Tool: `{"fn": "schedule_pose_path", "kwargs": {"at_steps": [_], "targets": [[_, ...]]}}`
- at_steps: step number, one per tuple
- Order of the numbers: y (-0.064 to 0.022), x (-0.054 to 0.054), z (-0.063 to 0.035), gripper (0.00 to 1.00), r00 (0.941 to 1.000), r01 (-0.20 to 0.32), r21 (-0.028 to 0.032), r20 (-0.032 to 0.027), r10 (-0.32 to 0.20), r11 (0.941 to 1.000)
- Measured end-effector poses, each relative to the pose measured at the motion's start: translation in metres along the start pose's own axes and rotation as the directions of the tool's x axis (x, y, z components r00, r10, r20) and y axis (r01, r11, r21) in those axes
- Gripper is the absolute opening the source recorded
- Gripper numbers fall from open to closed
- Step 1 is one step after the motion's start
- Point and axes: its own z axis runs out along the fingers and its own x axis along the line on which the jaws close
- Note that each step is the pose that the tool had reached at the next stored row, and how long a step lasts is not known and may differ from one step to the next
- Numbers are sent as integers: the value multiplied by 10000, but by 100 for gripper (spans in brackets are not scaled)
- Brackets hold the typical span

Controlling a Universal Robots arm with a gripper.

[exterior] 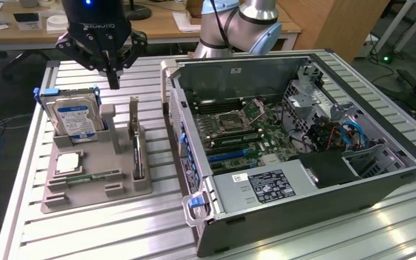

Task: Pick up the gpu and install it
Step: 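Pick up the gpu and move the gpu toward the slot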

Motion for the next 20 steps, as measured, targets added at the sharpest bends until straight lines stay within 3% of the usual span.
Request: {"fn": "schedule_pose_path", "kwargs": {"at_steps": [5,7,12,16,20], "targets": [[0,0,0,17,10000,0,0,1,0,10000],[0,0,0,29,10000,0,0,0,0,10000],[0,0,0,41,10000,0,0,0,0,10000],[-2,0,6,59,10000,21,-2,2,-21,10000],[-13,2,72,59,9997,246,-5,-32,-246,9997]]}}
